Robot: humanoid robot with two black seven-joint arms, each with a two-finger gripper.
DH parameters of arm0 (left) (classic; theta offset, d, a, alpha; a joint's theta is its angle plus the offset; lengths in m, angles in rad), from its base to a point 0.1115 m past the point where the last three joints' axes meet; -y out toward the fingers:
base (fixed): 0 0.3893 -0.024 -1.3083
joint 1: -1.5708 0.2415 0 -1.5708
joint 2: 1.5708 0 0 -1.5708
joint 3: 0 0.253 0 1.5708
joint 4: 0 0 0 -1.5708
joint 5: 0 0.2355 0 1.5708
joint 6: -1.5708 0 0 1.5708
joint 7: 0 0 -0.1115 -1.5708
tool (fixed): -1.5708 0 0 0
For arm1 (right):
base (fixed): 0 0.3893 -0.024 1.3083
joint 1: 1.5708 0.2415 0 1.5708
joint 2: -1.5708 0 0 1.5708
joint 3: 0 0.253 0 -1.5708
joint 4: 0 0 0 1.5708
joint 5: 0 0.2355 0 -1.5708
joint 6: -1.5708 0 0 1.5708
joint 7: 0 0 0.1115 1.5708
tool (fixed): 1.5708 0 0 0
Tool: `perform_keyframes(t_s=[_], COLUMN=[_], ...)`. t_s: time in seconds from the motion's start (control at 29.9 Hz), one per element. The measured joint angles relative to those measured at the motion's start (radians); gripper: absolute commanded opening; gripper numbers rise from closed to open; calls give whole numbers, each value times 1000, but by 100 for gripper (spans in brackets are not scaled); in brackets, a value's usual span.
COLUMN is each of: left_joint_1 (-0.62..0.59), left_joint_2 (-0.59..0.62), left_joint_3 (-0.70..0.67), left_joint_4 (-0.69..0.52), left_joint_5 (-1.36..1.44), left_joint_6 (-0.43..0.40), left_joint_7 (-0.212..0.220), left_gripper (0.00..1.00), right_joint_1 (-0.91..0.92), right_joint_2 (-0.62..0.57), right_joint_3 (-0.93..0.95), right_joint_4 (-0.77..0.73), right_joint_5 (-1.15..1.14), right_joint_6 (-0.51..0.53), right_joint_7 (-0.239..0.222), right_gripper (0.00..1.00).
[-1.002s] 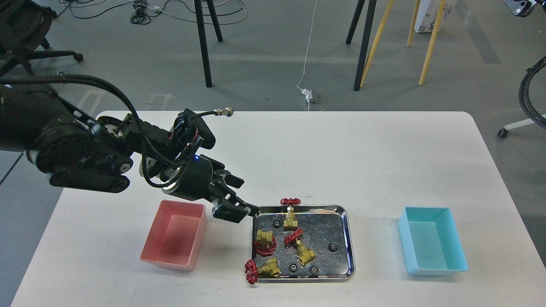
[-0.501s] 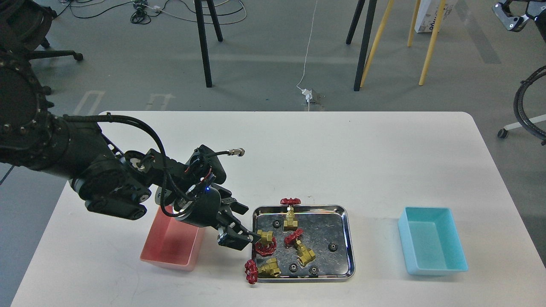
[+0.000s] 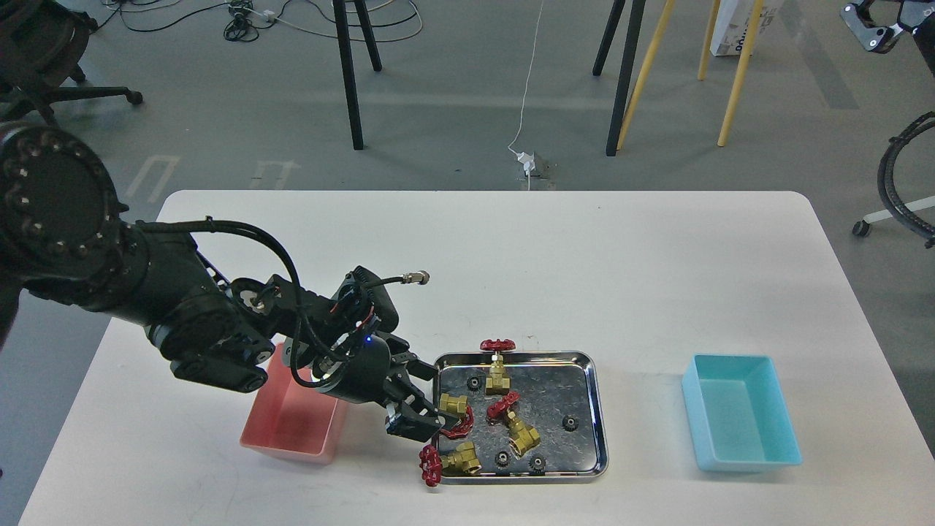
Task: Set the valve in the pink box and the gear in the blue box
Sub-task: 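Lower the left gripper onto a red-handled brass valve and close it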
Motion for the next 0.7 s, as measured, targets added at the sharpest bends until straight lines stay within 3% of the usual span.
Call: perform_keyframes(t_s=[0.43, 0.7], left_joint_1=[96, 133], left_joint_2=[-22, -24], left_joint_3=[0, -1], left_joint_4=[97, 128], left_joint_5=[-12, -12], left_joint_6=[17, 46], left_joint_7=[0, 0], left_gripper=[82, 69], right_joint_1=[-10, -14], right_joint_2=[-7, -3], right_joint_3=[1, 1], right_joint_4=[2, 2], right_joint_5=[0, 0], right_joint_6=[0, 0], right_joint_7=[0, 0], right_gripper=[99, 99])
